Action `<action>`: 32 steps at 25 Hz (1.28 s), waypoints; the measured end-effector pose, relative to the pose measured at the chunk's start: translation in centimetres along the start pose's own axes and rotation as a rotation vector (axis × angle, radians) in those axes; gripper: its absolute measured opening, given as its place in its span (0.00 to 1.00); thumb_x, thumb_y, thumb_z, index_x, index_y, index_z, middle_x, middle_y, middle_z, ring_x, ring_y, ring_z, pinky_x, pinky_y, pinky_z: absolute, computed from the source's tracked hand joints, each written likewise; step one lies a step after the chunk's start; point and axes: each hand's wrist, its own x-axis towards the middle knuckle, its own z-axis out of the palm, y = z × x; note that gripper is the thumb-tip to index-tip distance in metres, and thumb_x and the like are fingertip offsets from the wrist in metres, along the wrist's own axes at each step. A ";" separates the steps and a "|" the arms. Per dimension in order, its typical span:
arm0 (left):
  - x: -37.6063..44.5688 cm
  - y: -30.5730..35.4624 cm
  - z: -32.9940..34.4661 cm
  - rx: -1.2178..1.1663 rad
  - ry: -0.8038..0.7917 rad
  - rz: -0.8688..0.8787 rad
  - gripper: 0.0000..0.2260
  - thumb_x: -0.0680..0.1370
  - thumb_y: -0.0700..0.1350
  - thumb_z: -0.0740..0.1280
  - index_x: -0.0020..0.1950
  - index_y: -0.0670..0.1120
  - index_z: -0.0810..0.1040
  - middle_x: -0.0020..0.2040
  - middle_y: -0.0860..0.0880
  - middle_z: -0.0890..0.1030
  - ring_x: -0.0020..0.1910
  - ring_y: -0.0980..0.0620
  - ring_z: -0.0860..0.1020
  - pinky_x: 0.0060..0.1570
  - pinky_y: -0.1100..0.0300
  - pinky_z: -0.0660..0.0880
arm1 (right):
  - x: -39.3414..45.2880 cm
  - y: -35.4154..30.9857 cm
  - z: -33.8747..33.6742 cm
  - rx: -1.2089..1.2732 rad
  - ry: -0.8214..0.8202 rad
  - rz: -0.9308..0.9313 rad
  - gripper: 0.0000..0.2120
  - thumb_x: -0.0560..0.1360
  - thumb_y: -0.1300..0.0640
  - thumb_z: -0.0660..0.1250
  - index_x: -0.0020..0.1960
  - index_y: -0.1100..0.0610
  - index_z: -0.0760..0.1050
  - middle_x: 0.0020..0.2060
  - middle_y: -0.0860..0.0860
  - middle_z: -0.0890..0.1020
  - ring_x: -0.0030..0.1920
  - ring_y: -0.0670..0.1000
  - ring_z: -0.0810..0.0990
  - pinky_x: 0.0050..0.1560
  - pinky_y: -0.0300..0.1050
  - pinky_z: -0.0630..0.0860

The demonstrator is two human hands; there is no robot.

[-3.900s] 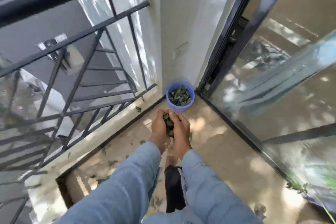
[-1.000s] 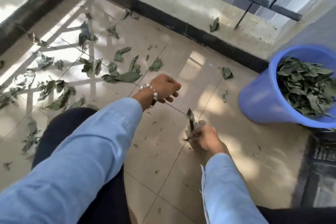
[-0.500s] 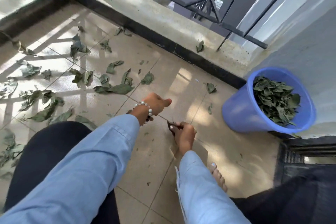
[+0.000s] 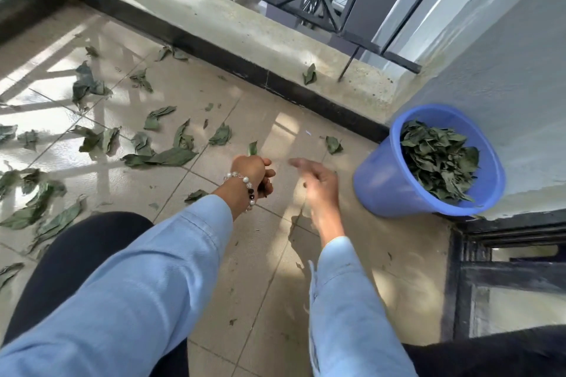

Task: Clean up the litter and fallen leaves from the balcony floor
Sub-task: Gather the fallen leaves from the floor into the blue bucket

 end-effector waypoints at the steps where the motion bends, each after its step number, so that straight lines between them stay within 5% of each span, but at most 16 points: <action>1: 0.0 0.0 0.1 0.055 -0.003 0.018 0.13 0.82 0.36 0.49 0.51 0.41 0.74 0.32 0.43 0.75 0.25 0.53 0.65 0.21 0.68 0.65 | 1.8 1.4 -1.1 -0.072 0.157 0.075 0.08 0.75 0.63 0.67 0.51 0.56 0.82 0.48 0.53 0.84 0.51 0.51 0.80 0.58 0.47 0.75; 3: -0.1 0.1 0.3 0.098 -0.025 0.044 0.17 0.81 0.34 0.47 0.56 0.44 0.73 0.34 0.42 0.74 0.25 0.53 0.63 0.20 0.69 0.62 | 5.1 5.6 -2.9 -0.523 0.250 0.198 0.16 0.73 0.67 0.64 0.60 0.59 0.78 0.56 0.60 0.81 0.57 0.59 0.78 0.61 0.49 0.73; 5: 0.6 0.4 -0.1 0.147 -0.038 0.101 0.22 0.79 0.31 0.45 0.59 0.47 0.74 0.35 0.42 0.74 0.23 0.54 0.61 0.20 0.69 0.59 | 6.8 9.0 -3.7 -0.961 0.121 0.168 0.24 0.72 0.68 0.61 0.67 0.59 0.72 0.62 0.60 0.74 0.61 0.61 0.73 0.60 0.49 0.69; 8: 1.4 1.3 -1.0 0.183 0.009 0.132 0.21 0.80 0.32 0.47 0.55 0.43 0.79 0.34 0.44 0.74 0.21 0.55 0.60 0.20 0.69 0.58 | 8.2 11.1 -3.7 -1.381 -0.031 -0.050 0.16 0.73 0.67 0.60 0.59 0.59 0.75 0.56 0.58 0.77 0.57 0.58 0.75 0.57 0.48 0.68; 12: 2.2 1.9 -1.8 0.199 0.110 0.080 0.09 0.79 0.35 0.55 0.55 0.38 0.73 0.34 0.45 0.75 0.24 0.55 0.62 0.19 0.69 0.59 | 12.9 8.0 -3.6 -0.972 0.144 -0.030 0.14 0.74 0.71 0.59 0.50 0.64 0.82 0.47 0.60 0.83 0.50 0.60 0.79 0.48 0.45 0.71; 14: 2.3 2.1 -2.0 0.235 0.083 0.055 0.06 0.77 0.39 0.59 0.49 0.39 0.74 0.34 0.46 0.74 0.24 0.54 0.62 0.21 0.68 0.60 | 15.7 6.3 -3.5 -0.832 0.239 -0.039 0.16 0.73 0.72 0.58 0.49 0.61 0.82 0.48 0.58 0.82 0.53 0.59 0.77 0.48 0.40 0.65; 16: 2.3 2.2 -2.5 0.244 0.051 0.033 0.10 0.77 0.48 0.62 0.42 0.42 0.75 0.33 0.47 0.73 0.24 0.54 0.62 0.23 0.66 0.60 | 17.3 6.5 -3.1 -0.898 0.166 -0.046 0.15 0.73 0.70 0.59 0.52 0.60 0.80 0.55 0.60 0.79 0.59 0.61 0.72 0.52 0.40 0.62; 18: 2.3 2.4 -3.3 0.209 0.095 0.031 0.16 0.78 0.55 0.62 0.38 0.44 0.73 0.32 0.47 0.73 0.24 0.53 0.63 0.25 0.66 0.59 | 17.2 7.7 -2.9 -1.019 0.006 -0.027 0.14 0.75 0.66 0.59 0.59 0.63 0.76 0.63 0.63 0.72 0.64 0.63 0.68 0.62 0.49 0.64; 21: 2.3 3.0 -5.0 0.167 0.238 0.062 0.15 0.79 0.52 0.64 0.38 0.43 0.72 0.34 0.45 0.76 0.23 0.52 0.68 0.22 0.67 0.60 | 15.7 9.2 -2.0 -1.032 0.017 0.006 0.14 0.77 0.66 0.56 0.60 0.65 0.74 0.61 0.64 0.73 0.62 0.61 0.71 0.61 0.52 0.67; 25: 1.5 4.2 -6.9 0.061 0.228 0.160 0.10 0.79 0.44 0.67 0.40 0.40 0.74 0.35 0.43 0.80 0.22 0.53 0.79 0.17 0.69 0.60 | 11.3 7.6 3.3 -0.883 -0.003 0.007 0.14 0.73 0.72 0.58 0.51 0.66 0.80 0.49 0.63 0.82 0.52 0.60 0.79 0.53 0.46 0.72; 29: -0.3 5.4 -9.4 -0.024 0.238 0.233 0.06 0.80 0.32 0.60 0.44 0.37 0.74 0.39 0.39 0.80 0.25 0.49 0.81 0.16 0.69 0.62 | 4.2 6.0 12.6 -0.430 -0.319 -0.067 0.11 0.75 0.65 0.62 0.53 0.61 0.81 0.50 0.57 0.82 0.52 0.56 0.78 0.56 0.46 0.72; 32: -0.7 5.3 -11.1 -0.027 0.263 0.248 0.10 0.80 0.29 0.55 0.56 0.36 0.74 0.49 0.37 0.81 0.40 0.42 0.84 0.20 0.65 0.72 | 0.7 7.0 17.8 -0.679 -0.638 -0.386 0.15 0.71 0.67 0.67 0.56 0.58 0.81 0.54 0.57 0.81 0.53 0.58 0.78 0.52 0.44 0.73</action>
